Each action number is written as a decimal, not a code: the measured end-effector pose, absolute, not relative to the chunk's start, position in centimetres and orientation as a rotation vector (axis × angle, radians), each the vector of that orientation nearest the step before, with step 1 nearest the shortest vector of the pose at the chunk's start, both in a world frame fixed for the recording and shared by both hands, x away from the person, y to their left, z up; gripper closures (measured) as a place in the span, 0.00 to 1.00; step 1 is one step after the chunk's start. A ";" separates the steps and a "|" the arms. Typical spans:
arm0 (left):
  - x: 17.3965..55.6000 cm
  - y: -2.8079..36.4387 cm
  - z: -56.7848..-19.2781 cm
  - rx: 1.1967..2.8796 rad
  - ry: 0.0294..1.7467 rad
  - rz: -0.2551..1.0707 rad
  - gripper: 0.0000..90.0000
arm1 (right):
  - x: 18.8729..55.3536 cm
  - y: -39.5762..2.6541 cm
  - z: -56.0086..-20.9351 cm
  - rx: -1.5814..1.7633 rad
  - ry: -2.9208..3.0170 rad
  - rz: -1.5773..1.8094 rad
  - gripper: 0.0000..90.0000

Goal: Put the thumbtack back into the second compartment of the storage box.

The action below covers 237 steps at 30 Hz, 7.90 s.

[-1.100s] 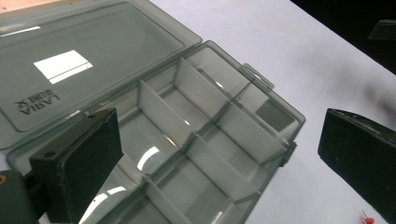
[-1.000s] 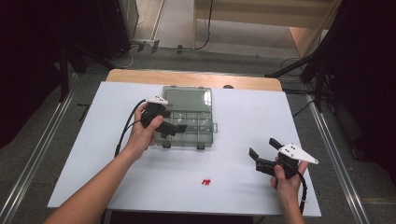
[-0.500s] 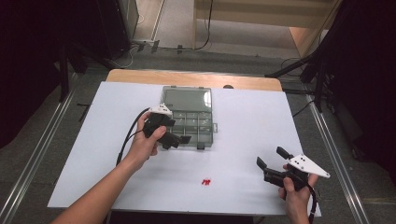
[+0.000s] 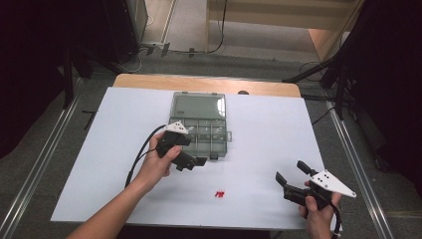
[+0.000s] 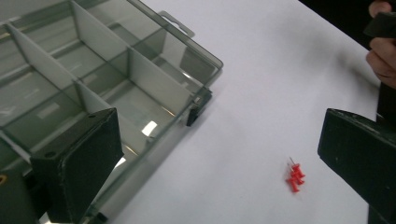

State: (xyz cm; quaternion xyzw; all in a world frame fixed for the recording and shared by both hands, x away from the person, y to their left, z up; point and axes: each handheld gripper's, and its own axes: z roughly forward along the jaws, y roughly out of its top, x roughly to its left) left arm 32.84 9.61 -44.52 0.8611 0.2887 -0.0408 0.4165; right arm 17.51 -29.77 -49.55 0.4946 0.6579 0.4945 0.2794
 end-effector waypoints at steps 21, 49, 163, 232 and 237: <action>28.7 5.9 -45.7 2.315 0.649 -0.104 0.07 | 17.7 -29.7 -49.8 1.322 1.779 1.311 0.15; 25.7 3.8 -48.0 2.450 0.566 -0.082 0.61 | 17.7 -29.8 -49.9 1.304 1.775 1.300 0.15; 34.2 9.9 -42.9 2.307 0.798 0.094 0.95 | 17.7 -29.9 -50.2 1.306 1.771 1.295 0.15; 41.0 10.2 -43.7 2.287 0.929 0.140 0.49 | 18.0 -29.8 -50.5 1.307 1.800 1.251 0.15; 40.2 9.9 -43.6 2.277 0.890 0.076 0.37 | 18.0 -29.8 -50.5 1.301 1.800 1.249 0.15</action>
